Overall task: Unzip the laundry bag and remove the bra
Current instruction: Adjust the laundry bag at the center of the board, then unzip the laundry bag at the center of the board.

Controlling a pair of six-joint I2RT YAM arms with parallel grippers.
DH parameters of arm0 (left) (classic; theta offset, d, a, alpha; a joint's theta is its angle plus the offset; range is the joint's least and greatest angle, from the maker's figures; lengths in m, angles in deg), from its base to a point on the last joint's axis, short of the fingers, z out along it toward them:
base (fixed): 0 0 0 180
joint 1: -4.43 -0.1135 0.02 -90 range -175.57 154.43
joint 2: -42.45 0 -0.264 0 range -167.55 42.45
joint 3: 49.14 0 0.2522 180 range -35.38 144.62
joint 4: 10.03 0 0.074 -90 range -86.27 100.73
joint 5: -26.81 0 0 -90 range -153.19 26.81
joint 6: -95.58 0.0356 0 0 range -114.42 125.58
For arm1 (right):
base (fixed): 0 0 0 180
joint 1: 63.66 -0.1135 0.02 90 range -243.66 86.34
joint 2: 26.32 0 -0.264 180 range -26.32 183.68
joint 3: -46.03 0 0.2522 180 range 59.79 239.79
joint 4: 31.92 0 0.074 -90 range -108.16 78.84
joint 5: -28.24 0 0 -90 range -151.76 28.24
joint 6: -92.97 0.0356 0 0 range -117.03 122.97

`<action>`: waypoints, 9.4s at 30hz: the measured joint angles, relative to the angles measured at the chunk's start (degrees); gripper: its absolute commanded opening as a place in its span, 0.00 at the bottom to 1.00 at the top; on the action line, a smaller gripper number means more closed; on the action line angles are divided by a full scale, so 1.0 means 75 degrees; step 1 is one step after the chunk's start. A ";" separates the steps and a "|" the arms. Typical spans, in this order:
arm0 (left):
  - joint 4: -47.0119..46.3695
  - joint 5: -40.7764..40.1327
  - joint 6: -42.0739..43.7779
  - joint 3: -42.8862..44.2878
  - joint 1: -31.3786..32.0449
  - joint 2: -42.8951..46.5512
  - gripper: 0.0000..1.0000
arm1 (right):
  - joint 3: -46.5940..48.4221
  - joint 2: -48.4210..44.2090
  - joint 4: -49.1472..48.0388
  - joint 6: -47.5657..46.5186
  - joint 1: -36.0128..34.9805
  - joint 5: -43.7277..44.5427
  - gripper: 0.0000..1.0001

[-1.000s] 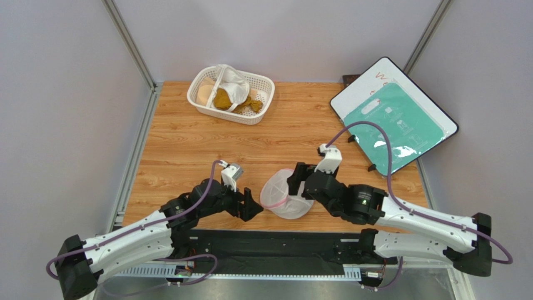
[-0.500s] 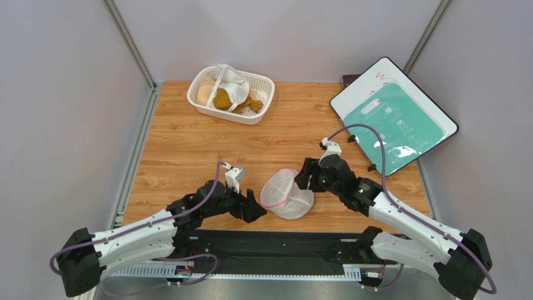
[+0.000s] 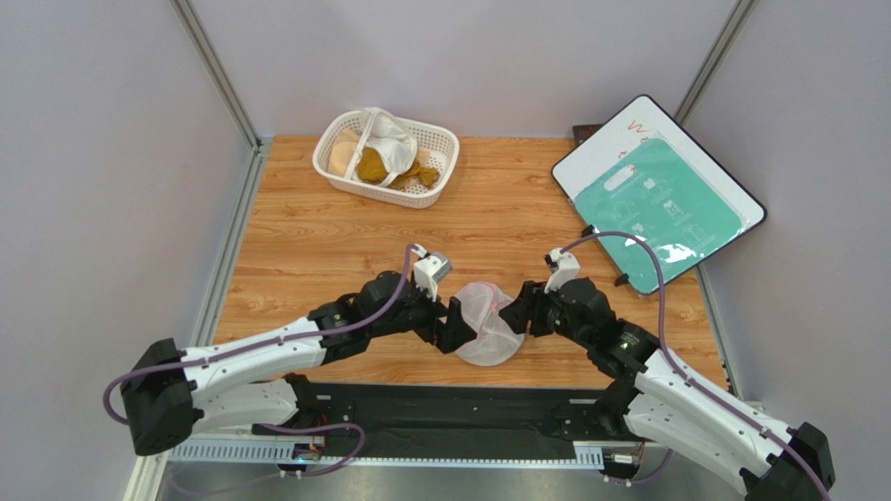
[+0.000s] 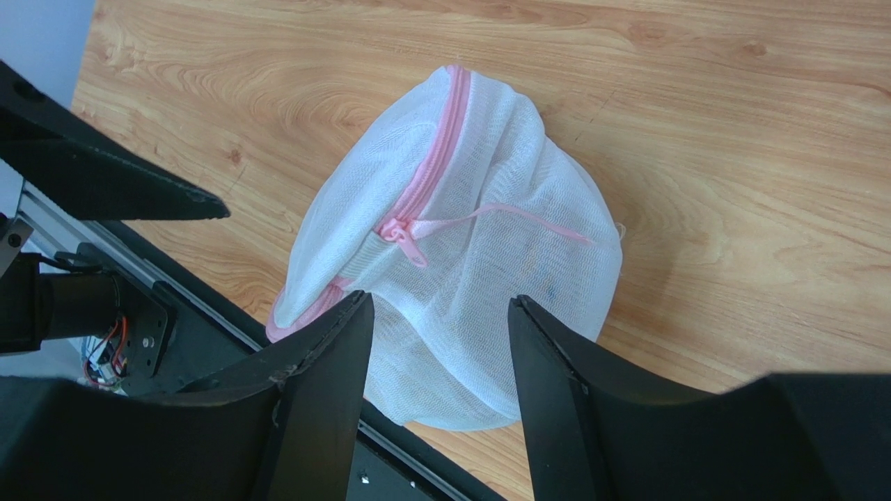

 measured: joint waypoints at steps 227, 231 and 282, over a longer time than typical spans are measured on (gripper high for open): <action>0.1757 -0.1093 0.2014 0.1507 0.1099 -0.0487 0.89 | 0.1553 0.1478 0.1247 0.0799 -0.2535 0.1501 0.00; 0.1370 -0.0752 0.2279 0.1556 0.1099 -0.0860 0.89 | 0.1504 0.1297 0.1186 0.0772 -0.2535 0.1250 0.00; 0.0813 -0.0898 0.2981 0.0434 0.1148 0.0251 0.29 | 0.1294 0.0117 0.1728 0.0778 -0.2323 0.1093 0.00</action>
